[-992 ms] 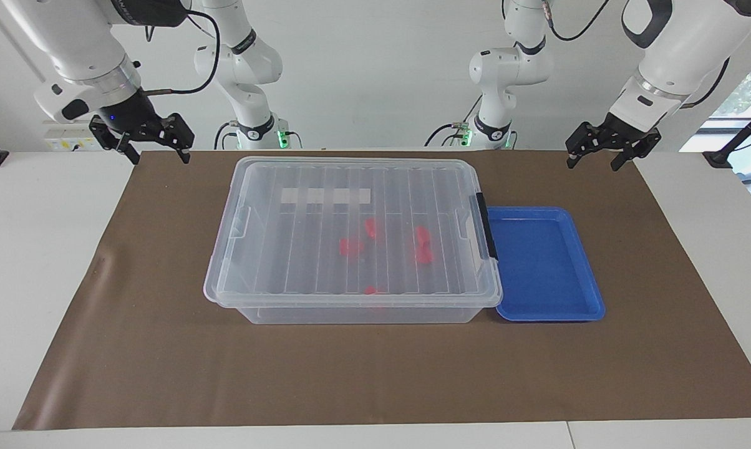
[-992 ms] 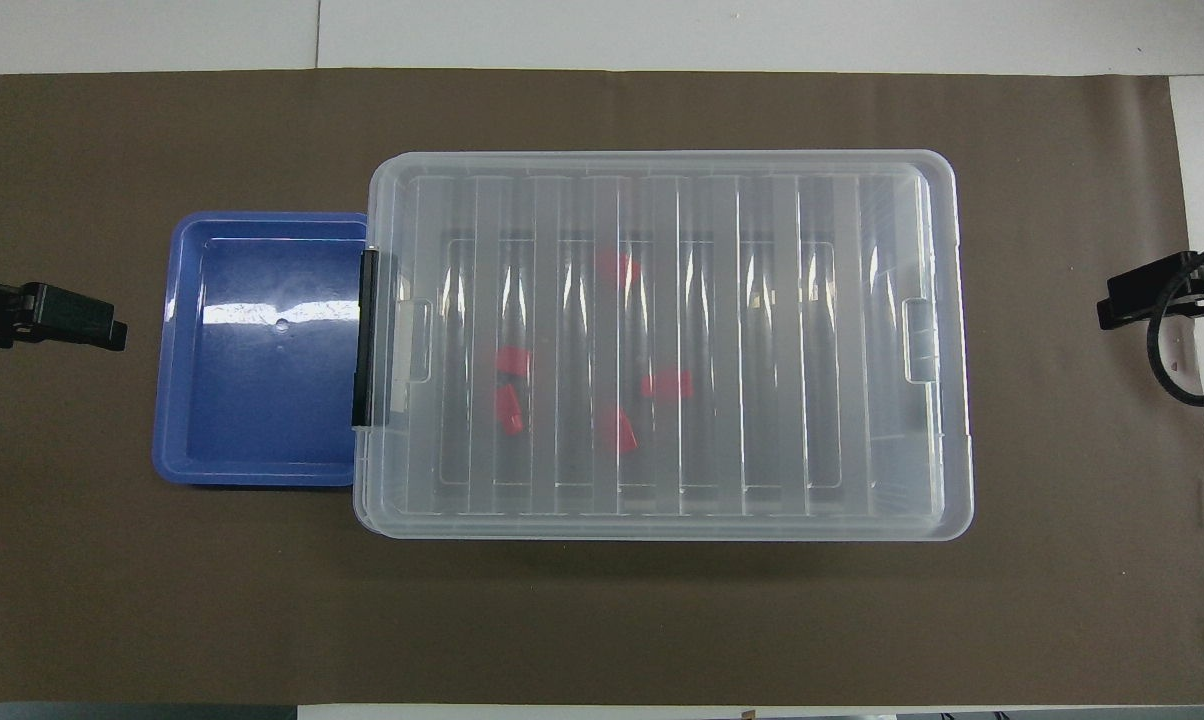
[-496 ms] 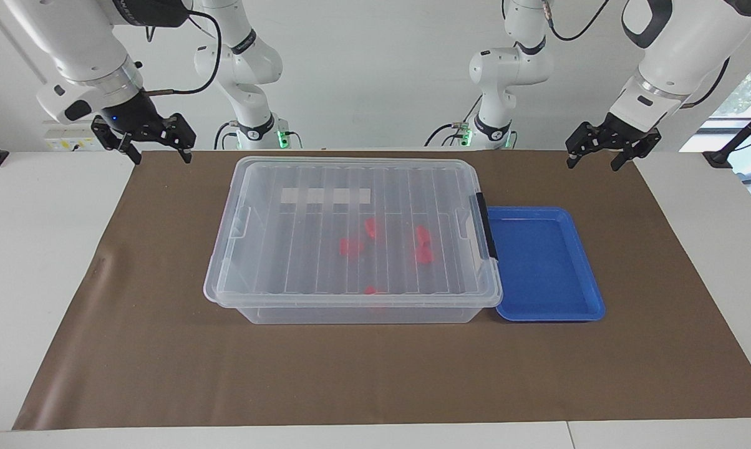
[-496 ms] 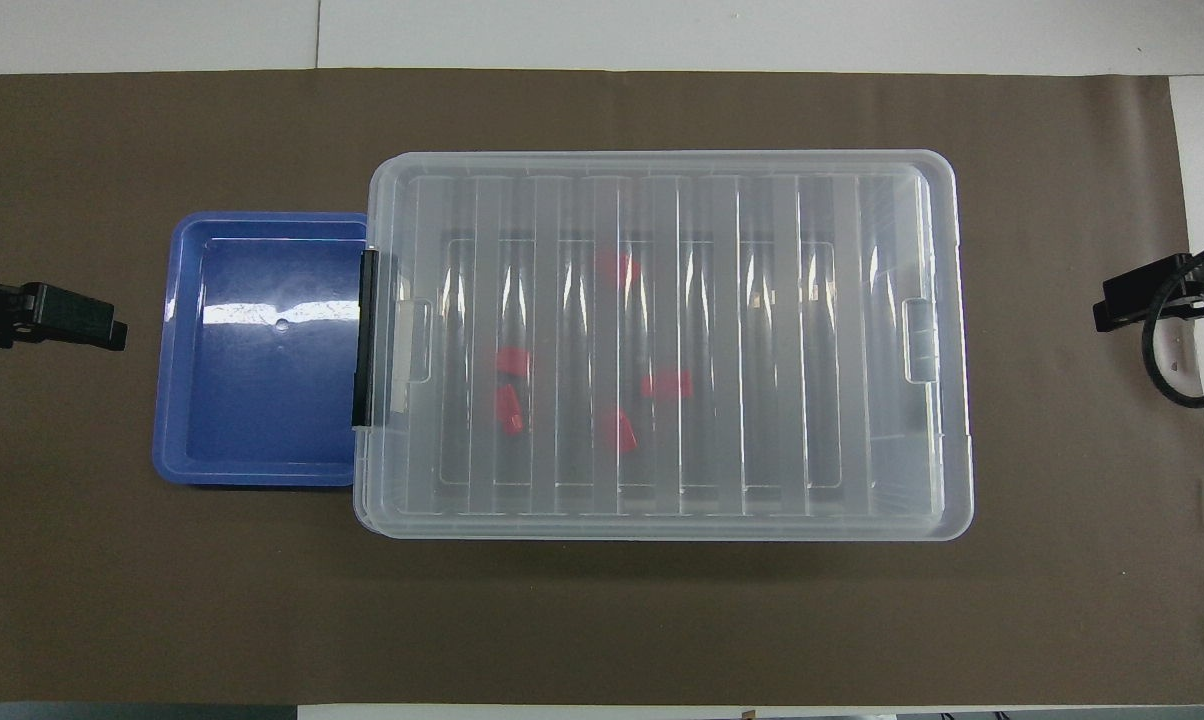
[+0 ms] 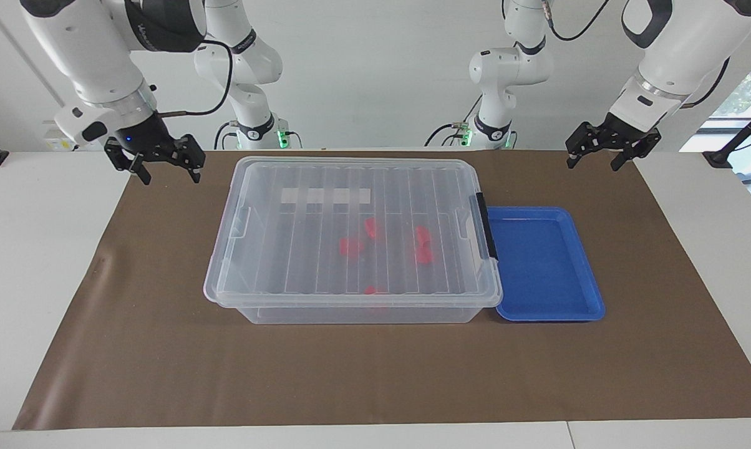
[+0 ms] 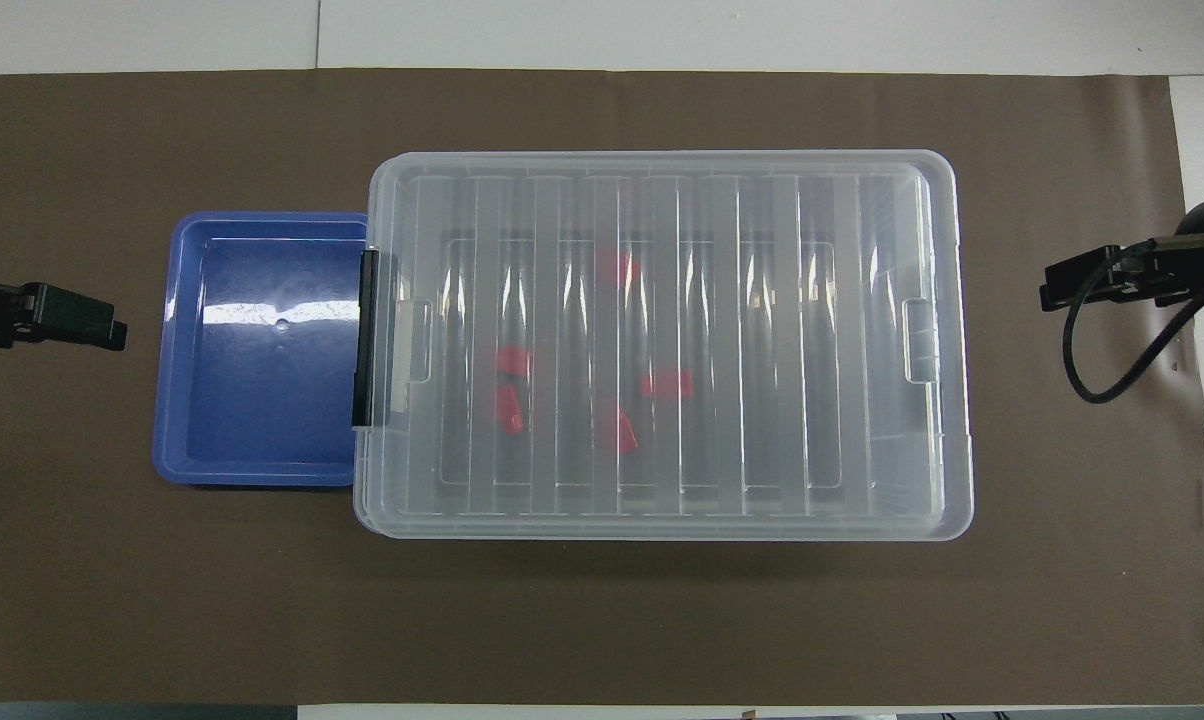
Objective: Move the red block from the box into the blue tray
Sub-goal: 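Move the right gripper to the lid edge farthest from the tray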
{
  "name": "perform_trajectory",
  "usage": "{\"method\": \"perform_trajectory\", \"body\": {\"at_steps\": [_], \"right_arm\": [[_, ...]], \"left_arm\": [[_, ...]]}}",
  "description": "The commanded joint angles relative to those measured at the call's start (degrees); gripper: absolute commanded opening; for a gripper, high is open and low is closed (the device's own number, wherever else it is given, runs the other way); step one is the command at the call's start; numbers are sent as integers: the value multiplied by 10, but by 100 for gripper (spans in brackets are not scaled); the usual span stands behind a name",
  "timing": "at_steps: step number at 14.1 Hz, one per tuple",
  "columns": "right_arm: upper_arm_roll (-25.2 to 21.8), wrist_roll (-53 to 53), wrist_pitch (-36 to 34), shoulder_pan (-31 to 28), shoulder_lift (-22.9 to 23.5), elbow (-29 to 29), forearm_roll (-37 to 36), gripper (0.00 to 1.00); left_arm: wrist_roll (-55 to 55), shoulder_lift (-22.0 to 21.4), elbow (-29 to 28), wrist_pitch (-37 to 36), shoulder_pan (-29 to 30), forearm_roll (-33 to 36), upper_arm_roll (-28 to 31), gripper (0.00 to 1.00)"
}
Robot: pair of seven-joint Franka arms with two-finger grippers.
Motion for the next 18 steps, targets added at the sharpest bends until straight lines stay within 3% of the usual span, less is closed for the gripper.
{"method": "perform_trajectory", "body": {"at_steps": [1, 5, 8, 18], "right_arm": [[28, 46, 30, -5, -15, -37, 8, 100], [47, 72, 58, -4, 19, -41, 8, 100], [48, 64, 107, -5, 16, -94, 8, 100], [40, 48, 167, -10, 13, -172, 6, 100]], "left_arm": [[4, -4, -5, -6, -6, 8, 6, 100], [4, -4, -5, -6, -6, 8, 6, 100], [4, -4, -5, -6, -6, 8, 6, 100], [4, -4, -5, -6, -6, 8, 6, 100]]}}
